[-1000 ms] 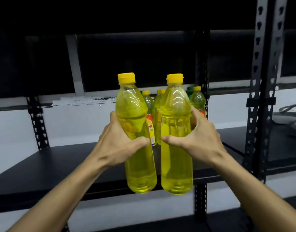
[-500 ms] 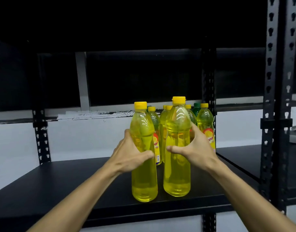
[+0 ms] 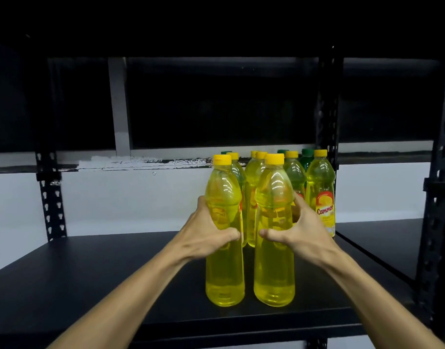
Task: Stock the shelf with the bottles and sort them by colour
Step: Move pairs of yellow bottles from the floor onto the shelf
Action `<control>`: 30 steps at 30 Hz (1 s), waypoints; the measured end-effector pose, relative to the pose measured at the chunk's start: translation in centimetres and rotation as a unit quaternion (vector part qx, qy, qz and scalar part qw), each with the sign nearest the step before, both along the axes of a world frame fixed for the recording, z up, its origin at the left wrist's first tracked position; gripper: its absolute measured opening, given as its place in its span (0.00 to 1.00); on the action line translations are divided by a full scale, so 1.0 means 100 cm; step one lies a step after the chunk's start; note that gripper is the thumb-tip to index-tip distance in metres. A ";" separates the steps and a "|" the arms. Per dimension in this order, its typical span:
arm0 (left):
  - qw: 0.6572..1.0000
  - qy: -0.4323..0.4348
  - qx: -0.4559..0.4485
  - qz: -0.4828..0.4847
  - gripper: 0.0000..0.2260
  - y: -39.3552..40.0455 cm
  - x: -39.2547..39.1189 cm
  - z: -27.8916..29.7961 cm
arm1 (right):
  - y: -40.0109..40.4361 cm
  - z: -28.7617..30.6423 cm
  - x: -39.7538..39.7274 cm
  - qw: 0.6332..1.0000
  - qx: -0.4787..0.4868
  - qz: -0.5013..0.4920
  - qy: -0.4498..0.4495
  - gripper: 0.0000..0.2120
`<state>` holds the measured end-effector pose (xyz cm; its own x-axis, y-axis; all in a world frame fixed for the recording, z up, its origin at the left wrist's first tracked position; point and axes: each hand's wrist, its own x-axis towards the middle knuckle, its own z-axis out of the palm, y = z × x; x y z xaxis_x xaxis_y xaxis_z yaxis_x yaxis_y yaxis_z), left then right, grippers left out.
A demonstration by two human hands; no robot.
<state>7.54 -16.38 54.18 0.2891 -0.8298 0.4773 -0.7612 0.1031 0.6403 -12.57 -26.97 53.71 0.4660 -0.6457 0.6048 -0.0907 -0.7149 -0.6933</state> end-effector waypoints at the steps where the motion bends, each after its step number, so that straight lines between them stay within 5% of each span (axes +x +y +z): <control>1: 1.000 0.006 0.001 -0.004 0.35 -0.002 0.001 -0.001 | -0.002 -0.001 0.001 1.000 0.007 0.007 0.003 0.40; 13: 0.996 0.083 0.040 0.006 0.39 0.007 -0.008 -0.011 | 0.014 -0.029 0.010 0.991 0.120 0.034 -0.044 0.46; 18: 0.987 0.109 -0.026 0.114 0.52 0.022 -0.026 -0.032 | 0.029 -0.048 0.011 0.994 0.063 -0.087 -0.035 0.56; 23: 0.974 0.108 -0.077 0.186 0.48 0.017 -0.038 -0.043 | 0.033 -0.063 0.016 0.988 0.051 -0.140 -0.030 0.54; 30: 0.962 0.229 -0.135 0.069 0.31 0.021 -0.022 -0.059 | 0.027 -0.076 0.002 0.988 0.127 -0.017 -0.087 0.38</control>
<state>5.32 -14.25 48.25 0.6185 -0.6328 0.4659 -0.4236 0.2309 0.8759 -12.36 -24.26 46.09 0.3441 -0.8004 0.4908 0.0253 -0.5147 -0.8570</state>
